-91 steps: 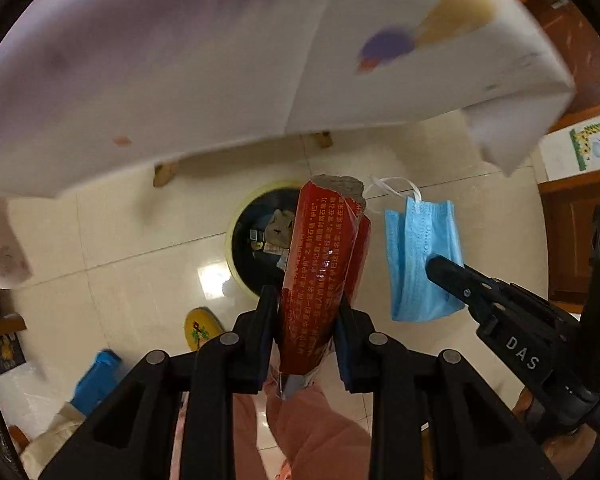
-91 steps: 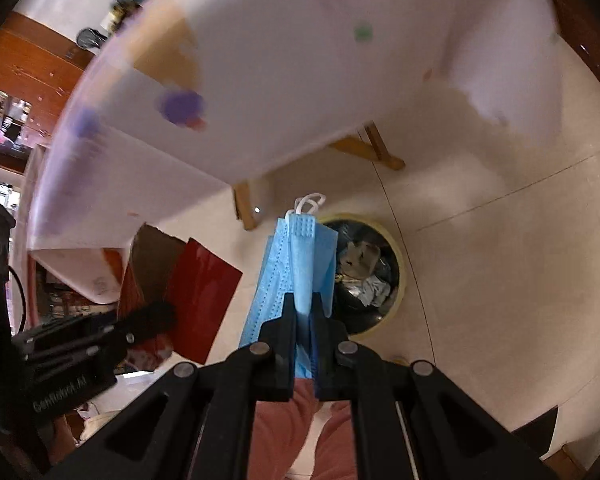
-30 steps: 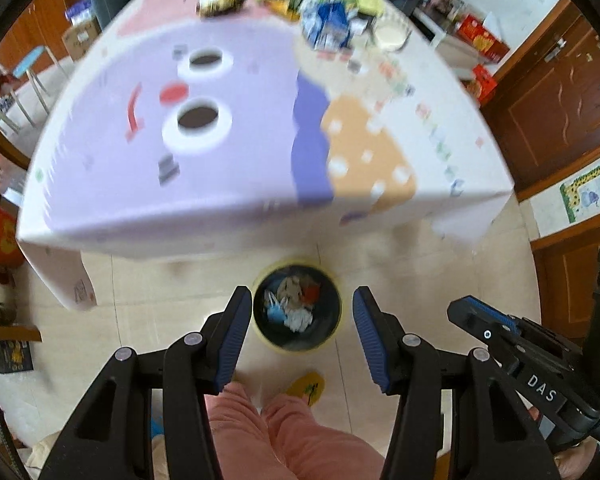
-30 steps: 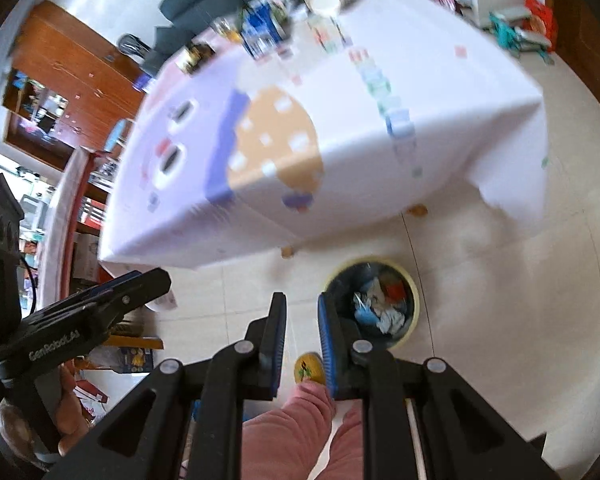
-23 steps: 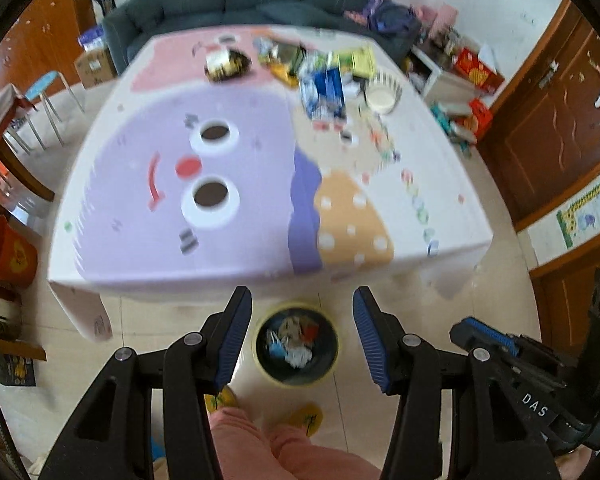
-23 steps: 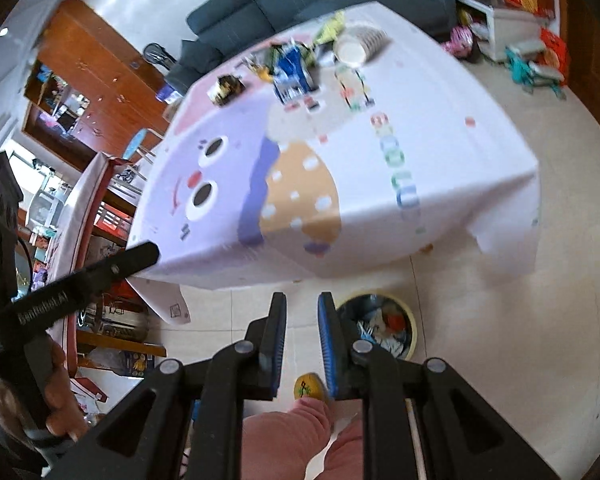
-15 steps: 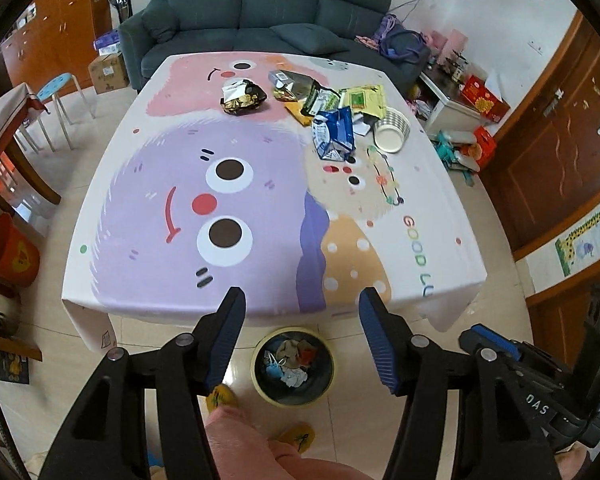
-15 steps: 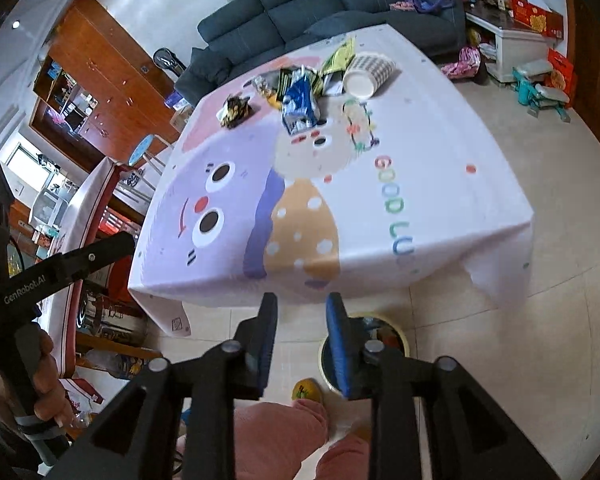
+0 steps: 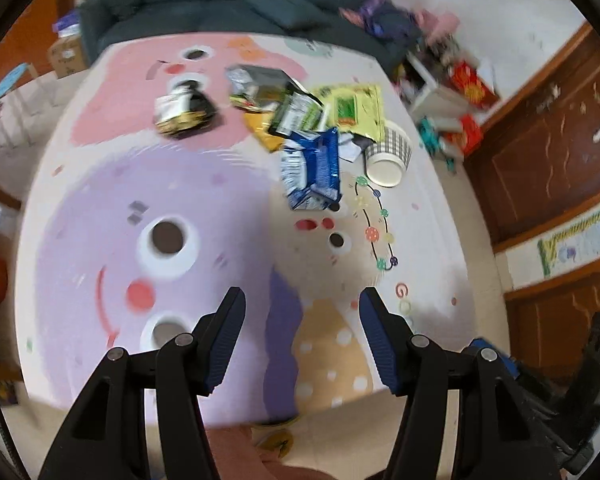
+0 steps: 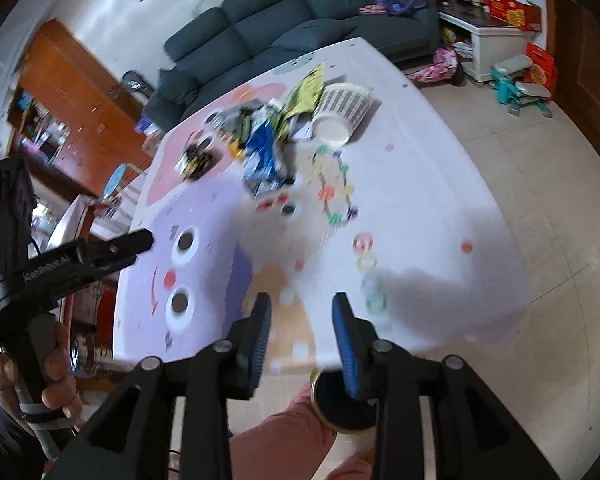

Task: Collect trash
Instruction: 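Move both tools back over the table toward the remaining trash, then grasp the blue milk carton with the left tool while the right tool grasps the checked paper cup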

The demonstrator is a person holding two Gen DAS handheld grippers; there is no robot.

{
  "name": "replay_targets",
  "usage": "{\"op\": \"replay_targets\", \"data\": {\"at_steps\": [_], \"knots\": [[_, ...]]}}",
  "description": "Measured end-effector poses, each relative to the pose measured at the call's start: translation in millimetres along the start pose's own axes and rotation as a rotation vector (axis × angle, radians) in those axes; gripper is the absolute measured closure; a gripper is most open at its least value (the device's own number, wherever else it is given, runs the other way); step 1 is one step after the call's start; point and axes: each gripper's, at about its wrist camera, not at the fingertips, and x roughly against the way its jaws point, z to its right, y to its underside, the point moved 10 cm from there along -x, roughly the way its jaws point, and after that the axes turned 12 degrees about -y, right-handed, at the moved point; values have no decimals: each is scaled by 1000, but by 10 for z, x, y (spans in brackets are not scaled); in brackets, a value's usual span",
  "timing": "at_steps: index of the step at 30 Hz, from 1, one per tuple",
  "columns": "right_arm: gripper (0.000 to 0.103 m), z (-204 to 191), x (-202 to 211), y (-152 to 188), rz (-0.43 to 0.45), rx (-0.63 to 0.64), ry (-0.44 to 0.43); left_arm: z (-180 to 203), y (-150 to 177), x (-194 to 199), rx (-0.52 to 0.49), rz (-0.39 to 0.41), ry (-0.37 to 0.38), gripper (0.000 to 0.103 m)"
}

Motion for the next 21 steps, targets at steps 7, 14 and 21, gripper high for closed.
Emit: {"op": "replay_targets", "data": {"at_steps": [7,14,21], "knots": [[68,212,-349,-764,53,-96,27,390,-603,-626,-79,-87,-28,45],[68,407,-592,-1261,86,-176,19,513,-978,-1080,-99,-101,-140,45],[53,675,-921,-1556,62,-243,29,551,-1051,-1380,-75,-128,-212,45]]}}
